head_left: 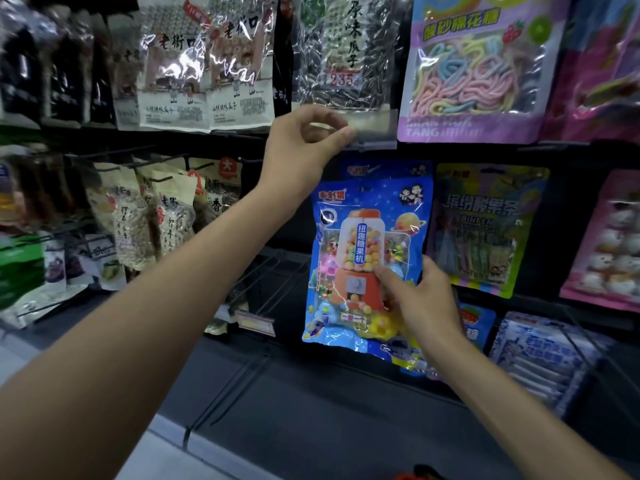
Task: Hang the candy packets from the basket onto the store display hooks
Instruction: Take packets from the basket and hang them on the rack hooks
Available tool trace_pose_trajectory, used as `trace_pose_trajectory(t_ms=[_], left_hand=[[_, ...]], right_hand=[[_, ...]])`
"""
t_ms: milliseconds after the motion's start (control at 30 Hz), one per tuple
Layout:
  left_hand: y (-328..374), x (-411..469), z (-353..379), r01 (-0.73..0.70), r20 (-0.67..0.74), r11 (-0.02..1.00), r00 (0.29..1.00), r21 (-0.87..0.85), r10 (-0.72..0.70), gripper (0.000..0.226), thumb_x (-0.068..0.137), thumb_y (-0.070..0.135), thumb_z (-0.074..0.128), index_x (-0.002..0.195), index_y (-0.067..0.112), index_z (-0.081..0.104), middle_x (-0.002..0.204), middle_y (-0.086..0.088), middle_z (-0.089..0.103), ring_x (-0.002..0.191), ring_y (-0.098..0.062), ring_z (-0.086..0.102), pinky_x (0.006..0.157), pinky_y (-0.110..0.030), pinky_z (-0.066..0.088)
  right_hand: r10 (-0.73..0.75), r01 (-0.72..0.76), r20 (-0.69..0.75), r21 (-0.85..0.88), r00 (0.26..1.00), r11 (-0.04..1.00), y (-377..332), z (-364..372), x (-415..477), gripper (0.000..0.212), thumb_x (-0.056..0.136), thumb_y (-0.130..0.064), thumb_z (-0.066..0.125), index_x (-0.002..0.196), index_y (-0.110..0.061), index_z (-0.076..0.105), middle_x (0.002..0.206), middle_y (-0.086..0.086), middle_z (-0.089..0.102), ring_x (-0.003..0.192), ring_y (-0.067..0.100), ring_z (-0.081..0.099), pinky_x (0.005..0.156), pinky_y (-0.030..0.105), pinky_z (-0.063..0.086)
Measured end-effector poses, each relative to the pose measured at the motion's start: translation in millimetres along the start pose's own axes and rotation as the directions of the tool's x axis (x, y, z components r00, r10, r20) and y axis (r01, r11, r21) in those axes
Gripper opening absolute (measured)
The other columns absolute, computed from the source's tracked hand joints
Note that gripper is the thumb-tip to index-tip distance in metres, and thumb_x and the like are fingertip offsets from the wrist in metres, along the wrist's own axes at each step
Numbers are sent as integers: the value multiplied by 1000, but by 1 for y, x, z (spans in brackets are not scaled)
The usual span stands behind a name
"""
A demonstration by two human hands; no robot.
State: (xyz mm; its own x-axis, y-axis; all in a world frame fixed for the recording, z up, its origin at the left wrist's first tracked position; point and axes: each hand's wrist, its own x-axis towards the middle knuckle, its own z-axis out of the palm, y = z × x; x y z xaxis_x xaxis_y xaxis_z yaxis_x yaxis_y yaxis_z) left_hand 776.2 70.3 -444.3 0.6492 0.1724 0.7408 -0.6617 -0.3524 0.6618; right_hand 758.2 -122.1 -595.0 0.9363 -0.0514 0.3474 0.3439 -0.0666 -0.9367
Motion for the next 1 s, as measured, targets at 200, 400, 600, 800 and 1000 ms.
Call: trace_pose_trajectory(t_ms=[200,400,600,800,1000], left_hand=[[-1,0,1,-13,-11,1000,1000,-17,13,12,88,21,84,95,17,74,93,-1,79,91,-15,76,78,-16,54],[-4,2,1,-9,-13,1000,1000,-4,9,15,89,22,84,98,13,76,92,-5,80,86,-9,75,77,-16,54],[-5,3,1,7,-5,999,1000,-41,-7,15,89,19,83,98,11,75,93,-7,80,87,-10,76,78,-19,55],[-3,2,0,17,0,999,1000,-35,-17,14,89,21,83,97,13,75,91,-7,80,87,-12,77,78,-20,57],[-2,2,0,36,-4,999,999,-30,-37,17,88,24,84,97,14,75,91,-9,80,92,-19,77,84,-26,60]], right_hand=[[-2,2,8,-2,1000,1000,6,1,5,53,91,-40,79,137,-23,59,120,-7,75,90,5,76,82,35,64],[-100,100,1,-35,995,994,10,-2,-8,95,70,-77,76,149,-30,49,145,-9,61,129,19,63,100,48,58],[-137,138,-41,4,990,990,-9,2,-7,95,71,-77,74,146,-23,53,141,-4,65,128,23,64,103,52,56],[-89,90,-17,46,996,995,-19,5,-7,39,91,-42,78,126,-29,66,114,-10,77,101,15,76,90,48,62],[-47,50,-36,59,998,997,-14,5,-6,32,94,-33,77,123,-30,66,112,-11,78,96,13,77,87,46,64]])
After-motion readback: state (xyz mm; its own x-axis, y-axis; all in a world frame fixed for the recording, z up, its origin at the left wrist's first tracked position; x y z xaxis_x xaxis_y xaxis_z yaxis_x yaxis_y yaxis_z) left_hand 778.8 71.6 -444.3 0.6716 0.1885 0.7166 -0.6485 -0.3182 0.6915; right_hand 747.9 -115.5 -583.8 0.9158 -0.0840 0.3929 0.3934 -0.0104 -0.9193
